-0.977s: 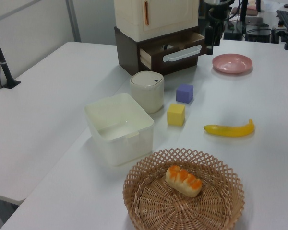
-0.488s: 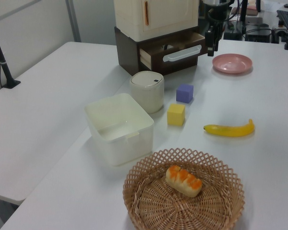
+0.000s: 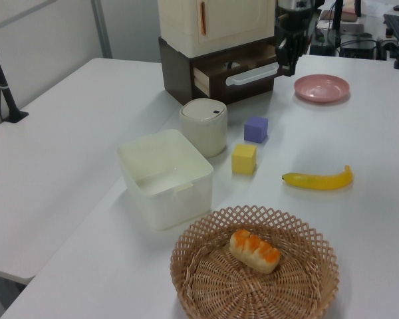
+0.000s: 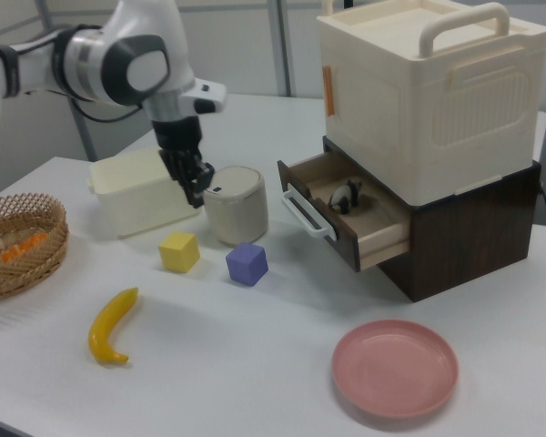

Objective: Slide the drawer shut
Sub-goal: 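Move the gripper to the open drawer's front face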

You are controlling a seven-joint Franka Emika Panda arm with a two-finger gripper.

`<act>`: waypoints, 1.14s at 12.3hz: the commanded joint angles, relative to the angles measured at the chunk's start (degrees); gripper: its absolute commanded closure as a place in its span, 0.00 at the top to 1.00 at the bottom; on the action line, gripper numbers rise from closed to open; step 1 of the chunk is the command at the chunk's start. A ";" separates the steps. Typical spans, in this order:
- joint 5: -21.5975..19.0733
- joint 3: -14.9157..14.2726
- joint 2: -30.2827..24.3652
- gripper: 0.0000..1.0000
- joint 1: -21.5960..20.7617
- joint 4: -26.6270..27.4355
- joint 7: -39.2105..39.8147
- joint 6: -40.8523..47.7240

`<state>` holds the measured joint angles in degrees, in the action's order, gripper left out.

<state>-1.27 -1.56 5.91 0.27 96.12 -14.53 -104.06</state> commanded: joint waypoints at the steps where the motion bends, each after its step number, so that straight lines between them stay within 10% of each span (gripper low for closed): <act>1: 0.39 0.06 2.87 0.11 3.58 -0.85 -1.99 -5.16; 14: 9.18 -2.39 23.43 0.07 9.49 -13.66 -9.45 -37.85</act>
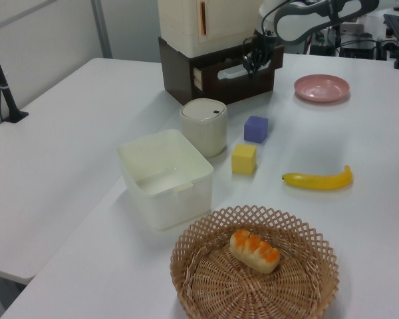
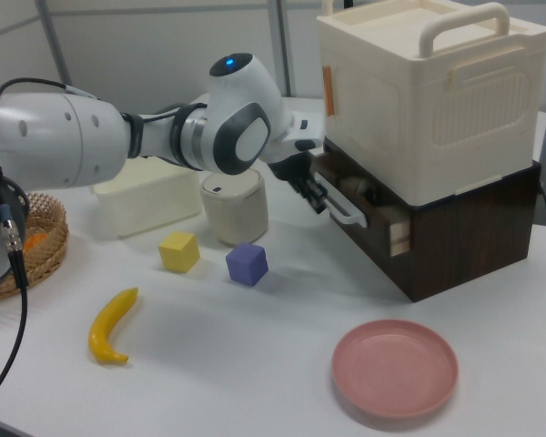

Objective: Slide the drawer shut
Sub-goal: 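Push the drawer front inward into the brown unit with the gripper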

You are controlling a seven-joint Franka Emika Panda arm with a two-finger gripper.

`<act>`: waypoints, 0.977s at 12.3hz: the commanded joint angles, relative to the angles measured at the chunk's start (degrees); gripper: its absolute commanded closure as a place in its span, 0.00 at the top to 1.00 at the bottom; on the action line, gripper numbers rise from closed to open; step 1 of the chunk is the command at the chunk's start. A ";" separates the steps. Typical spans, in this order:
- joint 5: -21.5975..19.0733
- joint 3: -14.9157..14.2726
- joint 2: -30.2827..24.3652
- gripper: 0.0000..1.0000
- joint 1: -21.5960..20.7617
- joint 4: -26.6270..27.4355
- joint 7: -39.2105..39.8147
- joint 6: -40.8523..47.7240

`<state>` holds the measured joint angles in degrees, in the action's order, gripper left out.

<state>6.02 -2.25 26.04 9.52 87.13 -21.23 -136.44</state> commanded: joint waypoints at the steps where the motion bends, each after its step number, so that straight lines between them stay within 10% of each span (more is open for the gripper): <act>1: 1.98 -2.66 4.35 0.07 0.14 -6.00 -3.02 -7.33; 12: 1.98 -3.46 3.75 0.08 0.23 -6.28 -0.84 -9.72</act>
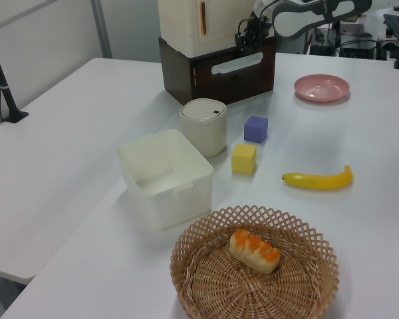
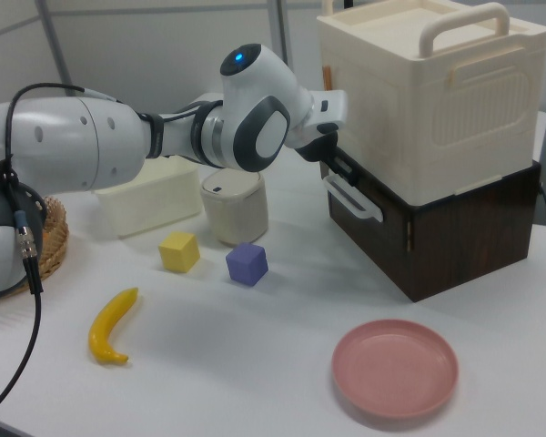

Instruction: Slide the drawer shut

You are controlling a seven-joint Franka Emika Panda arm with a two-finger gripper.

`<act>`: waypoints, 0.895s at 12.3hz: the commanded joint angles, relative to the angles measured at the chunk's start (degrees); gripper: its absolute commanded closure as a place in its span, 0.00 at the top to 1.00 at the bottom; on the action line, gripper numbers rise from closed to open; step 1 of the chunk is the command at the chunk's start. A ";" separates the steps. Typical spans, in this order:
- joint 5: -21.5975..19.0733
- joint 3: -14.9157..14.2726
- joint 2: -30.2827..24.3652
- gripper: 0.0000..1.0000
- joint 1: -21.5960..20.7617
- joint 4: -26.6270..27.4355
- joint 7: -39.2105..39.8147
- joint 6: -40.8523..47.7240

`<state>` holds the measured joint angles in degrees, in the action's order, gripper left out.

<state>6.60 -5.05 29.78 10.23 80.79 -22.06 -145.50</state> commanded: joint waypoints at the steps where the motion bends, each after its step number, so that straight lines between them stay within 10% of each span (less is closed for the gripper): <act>1: 1.31 -0.67 0.01 0.08 -0.47 0.16 0.44 -0.66; 7: 0.08 0.20 -4.87 0.10 -0.12 1.55 0.44 1.08; 11: -0.10 6.69 -11.84 0.14 -1.96 3.06 10.77 30.63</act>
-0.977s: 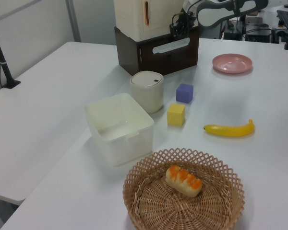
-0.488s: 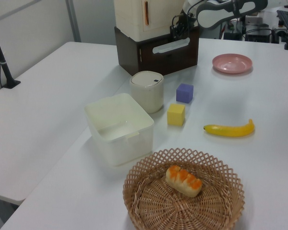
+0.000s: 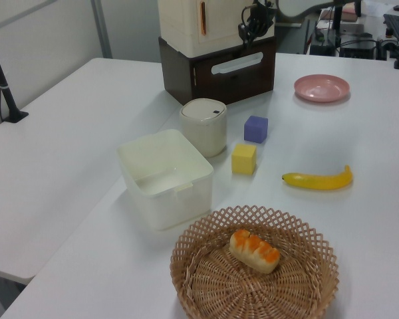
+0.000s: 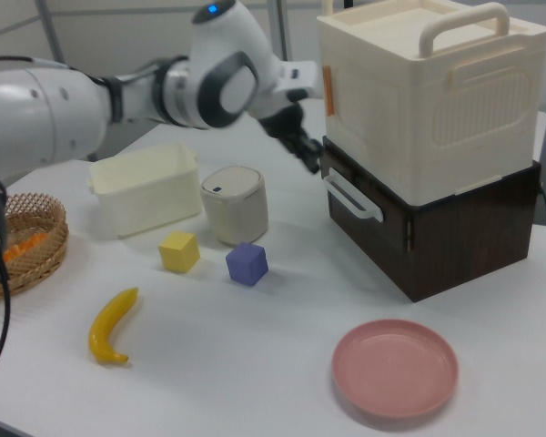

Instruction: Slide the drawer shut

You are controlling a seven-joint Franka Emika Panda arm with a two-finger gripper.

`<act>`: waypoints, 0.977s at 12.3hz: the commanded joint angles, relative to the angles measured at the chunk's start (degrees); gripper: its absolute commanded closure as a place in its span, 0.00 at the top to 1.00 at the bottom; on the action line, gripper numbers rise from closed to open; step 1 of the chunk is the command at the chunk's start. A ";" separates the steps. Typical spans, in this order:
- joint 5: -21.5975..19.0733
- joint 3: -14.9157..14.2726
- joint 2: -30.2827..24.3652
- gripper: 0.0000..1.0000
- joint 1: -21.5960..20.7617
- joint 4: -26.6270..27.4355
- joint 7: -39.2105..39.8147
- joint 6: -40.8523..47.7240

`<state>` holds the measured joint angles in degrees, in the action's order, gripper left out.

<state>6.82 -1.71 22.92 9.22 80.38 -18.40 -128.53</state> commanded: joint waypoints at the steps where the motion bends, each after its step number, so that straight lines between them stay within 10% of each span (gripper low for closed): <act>1: -0.32 5.73 -6.13 0.20 -1.05 3.47 11.50 21.66; 3: -0.49 11.35 -8.93 0.37 -1.14 4.43 15.05 33.39; 6: -6.28 12.61 -16.14 1.00 -0.96 9.70 17.33 35.37; 12: -5.59 12.17 -16.16 1.00 -0.43 7.95 15.85 33.70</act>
<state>1.69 11.08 7.71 8.82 87.00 -2.77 -93.31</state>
